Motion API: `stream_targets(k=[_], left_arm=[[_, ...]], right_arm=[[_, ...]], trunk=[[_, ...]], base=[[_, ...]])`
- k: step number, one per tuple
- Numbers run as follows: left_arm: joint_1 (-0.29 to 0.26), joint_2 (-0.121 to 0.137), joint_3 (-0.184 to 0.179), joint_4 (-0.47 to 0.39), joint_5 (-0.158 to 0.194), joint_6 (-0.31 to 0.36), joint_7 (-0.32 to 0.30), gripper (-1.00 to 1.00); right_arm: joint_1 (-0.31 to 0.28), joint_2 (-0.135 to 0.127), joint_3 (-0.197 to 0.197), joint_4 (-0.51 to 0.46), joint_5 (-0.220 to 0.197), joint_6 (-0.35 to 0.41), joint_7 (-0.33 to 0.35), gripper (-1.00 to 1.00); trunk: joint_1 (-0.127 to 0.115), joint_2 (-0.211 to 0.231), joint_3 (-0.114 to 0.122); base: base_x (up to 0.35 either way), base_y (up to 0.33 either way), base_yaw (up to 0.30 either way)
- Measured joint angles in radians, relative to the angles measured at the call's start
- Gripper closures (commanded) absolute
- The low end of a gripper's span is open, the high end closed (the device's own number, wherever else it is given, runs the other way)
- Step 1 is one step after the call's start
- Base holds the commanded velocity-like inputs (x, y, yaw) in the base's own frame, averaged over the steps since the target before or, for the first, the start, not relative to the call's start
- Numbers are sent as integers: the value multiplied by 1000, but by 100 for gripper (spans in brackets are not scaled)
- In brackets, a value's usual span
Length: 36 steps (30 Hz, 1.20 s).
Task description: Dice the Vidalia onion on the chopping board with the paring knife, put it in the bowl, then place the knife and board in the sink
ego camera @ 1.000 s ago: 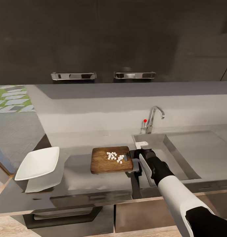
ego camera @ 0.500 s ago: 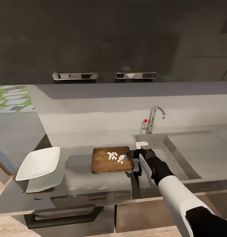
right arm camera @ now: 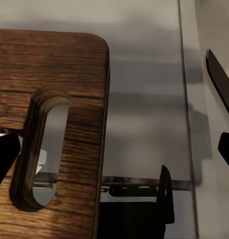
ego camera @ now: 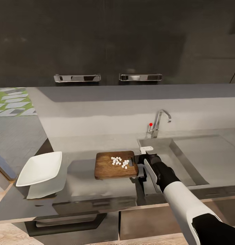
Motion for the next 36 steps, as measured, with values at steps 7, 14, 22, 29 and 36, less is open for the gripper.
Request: stream_targets(k=[7, 14, 22, 29, 36], left_arm=[[0, 0, 0, 0, 0, 0, 0, -100], [0, 0, 0, 0, 0, 0, 0, -100], [0, 1, 0, 0, 0, 0, 0, -100], [0, 1, 0, 0, 0, -2, 0, -100], [0, 0, 0, 0, 0, -1, 0, -100]], right_arm=[[0, 0, 4, 0, 0, 0, 0, -100], [0, 0, 5, 0, 0, 0, 0, -100], [0, 0, 6, 0, 0, 0, 0, -100], [0, 0, 6, 0, 0, 0, 0, -100], [0, 0, 6, 0, 0, 0, 0, -100]], trunk=[[0, 0, -9], [0, 0, -19], [0, 0, -20], [0, 0, -20], [0, 0, -20]], base=[[0, 0, 0], [0, 0, 0], [0, 0, 0], [0, 158, 0], [0, 92, 0]])
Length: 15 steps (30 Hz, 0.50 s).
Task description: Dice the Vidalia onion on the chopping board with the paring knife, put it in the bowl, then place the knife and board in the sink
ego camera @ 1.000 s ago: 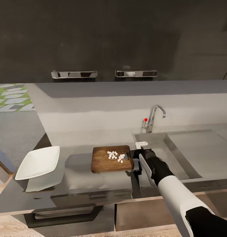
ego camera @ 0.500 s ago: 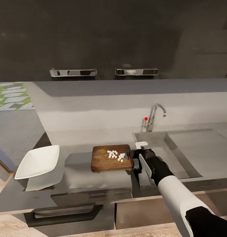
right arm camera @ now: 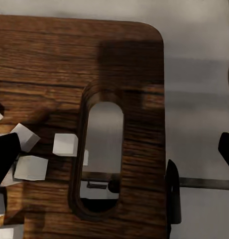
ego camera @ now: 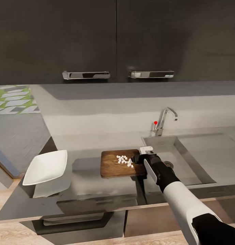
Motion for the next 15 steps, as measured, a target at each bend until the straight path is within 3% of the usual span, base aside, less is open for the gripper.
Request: stream_targets(k=[7, 15], left_arm=[[0, 0, 0, 0, 0, 1, 0, -100], [0, 0, 0, 0, -2, 1, -1, -100]], right_arm=[[0, 0, 0, 0, 0, 0, 0, -100], [0, 0, 0, 0, 0, 0, 0, -100]], trunk=[[0, 0, 0], [0, 0, 0]], base=[[-7, -1, 0], [-90, -63, 0]])
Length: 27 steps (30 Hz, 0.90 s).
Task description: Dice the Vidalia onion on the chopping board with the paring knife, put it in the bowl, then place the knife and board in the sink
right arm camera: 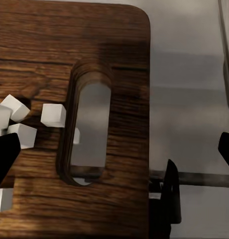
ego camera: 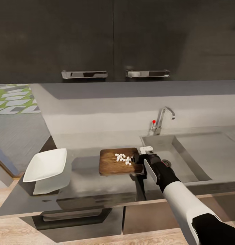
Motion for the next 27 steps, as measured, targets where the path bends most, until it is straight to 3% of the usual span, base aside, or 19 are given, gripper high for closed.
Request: stream_targets(k=[8, 16, 27], left_arm=[[0, 0, 0, 0, 1, 0, 1, -100], [0, 0, 0, 0, 1, 0, 0, -100], [0, 0, 0, 0, 1, -1, 1, -100]], right_arm=[[0, 0, 0, 0, 0, 0, 0, -100], [0, 0, 0, 0, 0, 0, 0, -100], [0, 0, 0, 0, 0, 0, 0, -100]], trunk=[[0, 0, 0], [0, 0, 0], [0, 0, 0]], base=[[-2, -6, 0], [0, -175, 0], [17, -9, 0]])
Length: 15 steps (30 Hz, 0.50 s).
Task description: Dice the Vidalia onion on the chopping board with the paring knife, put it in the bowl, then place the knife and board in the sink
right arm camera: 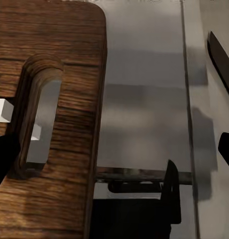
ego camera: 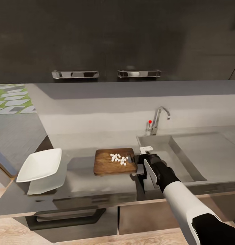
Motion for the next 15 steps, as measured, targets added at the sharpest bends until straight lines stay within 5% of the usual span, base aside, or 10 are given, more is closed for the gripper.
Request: stream_targets(k=[15], left_arm=[[0, 0, 0, 0, 1, -1, 0, -100]], right_arm=[[0, 0, 0, 0, 0, 0, 0, -100]], trunk=[[0, 0, 0]], base=[[26, 0, 0]])
